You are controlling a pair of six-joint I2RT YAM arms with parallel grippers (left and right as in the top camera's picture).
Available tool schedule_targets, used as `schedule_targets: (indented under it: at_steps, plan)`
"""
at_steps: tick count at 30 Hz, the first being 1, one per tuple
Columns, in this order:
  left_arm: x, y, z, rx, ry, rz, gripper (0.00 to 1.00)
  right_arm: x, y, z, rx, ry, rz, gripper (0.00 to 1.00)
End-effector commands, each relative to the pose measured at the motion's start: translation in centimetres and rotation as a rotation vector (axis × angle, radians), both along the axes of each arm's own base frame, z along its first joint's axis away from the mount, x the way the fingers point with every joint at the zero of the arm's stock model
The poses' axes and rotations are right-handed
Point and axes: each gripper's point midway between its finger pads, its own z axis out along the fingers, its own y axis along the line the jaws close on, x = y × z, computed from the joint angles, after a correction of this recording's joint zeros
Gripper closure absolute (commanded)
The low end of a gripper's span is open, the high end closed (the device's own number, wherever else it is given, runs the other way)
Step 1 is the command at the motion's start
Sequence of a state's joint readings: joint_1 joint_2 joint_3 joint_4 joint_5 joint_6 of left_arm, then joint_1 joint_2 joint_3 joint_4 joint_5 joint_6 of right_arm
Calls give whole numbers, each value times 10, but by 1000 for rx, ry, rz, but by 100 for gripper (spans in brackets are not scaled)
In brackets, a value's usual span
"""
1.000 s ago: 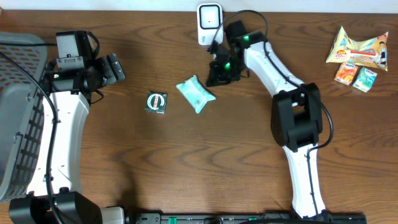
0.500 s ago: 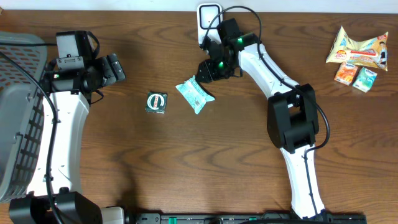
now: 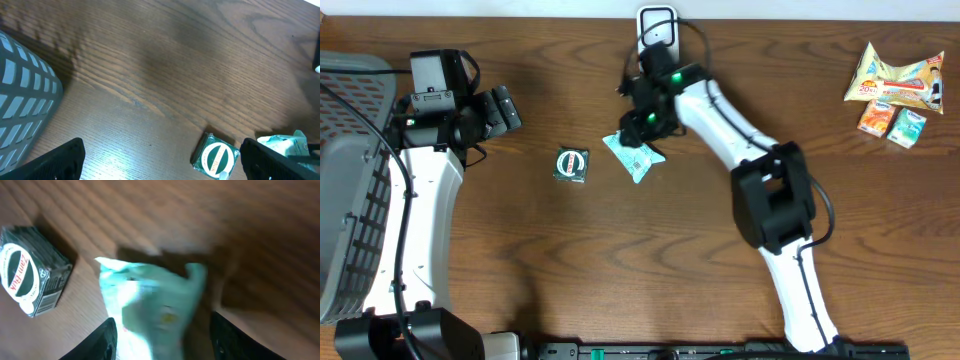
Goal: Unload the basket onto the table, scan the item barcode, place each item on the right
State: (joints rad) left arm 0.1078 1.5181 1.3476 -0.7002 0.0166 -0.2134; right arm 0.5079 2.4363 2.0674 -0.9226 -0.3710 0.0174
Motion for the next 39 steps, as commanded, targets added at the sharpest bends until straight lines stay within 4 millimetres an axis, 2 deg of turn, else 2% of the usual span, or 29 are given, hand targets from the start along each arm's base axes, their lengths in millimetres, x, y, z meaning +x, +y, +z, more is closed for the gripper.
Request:
schedule_targets:
  at_steps: [1, 6, 7, 10, 12, 16, 20, 24, 34, 39]
  plan:
    - [-1, 2, -4, -1, 13, 14, 2, -7, 13, 8, -45, -54, 35, 46]
    - [-1, 2, -4, -1, 13, 14, 2, -16, 14, -11, -117, -39, 29, 49]
    - [-1, 2, -4, -1, 13, 14, 2, -18, 13, -14, -127, -36, 30, 54]
    - [-1, 2, -4, -1, 13, 14, 3, -23, 10, -24, -145, -11, 33, 78]
    - [-1, 2, -4, -1, 13, 14, 2, -27, 7, -28, -154, 4, 34, 82]
    - [-1, 2, -4, -1, 13, 14, 3, -31, -1, -31, -174, 35, 27, 99]
    - [-1, 2, -4, -1, 13, 14, 2, -34, -9, -31, -187, 65, 2, 99]
    - [-1, 2, -4, -1, 13, 14, 2, -24, -18, -23, -197, 55, -63, 99]
    - [-1, 2, -4, -1, 13, 14, 3, 13, -80, 17, -390, -106, -323, 99]
    - [-1, 2, -4, -1, 13, 14, 3, 13, -93, 18, -403, -87, -328, 98]
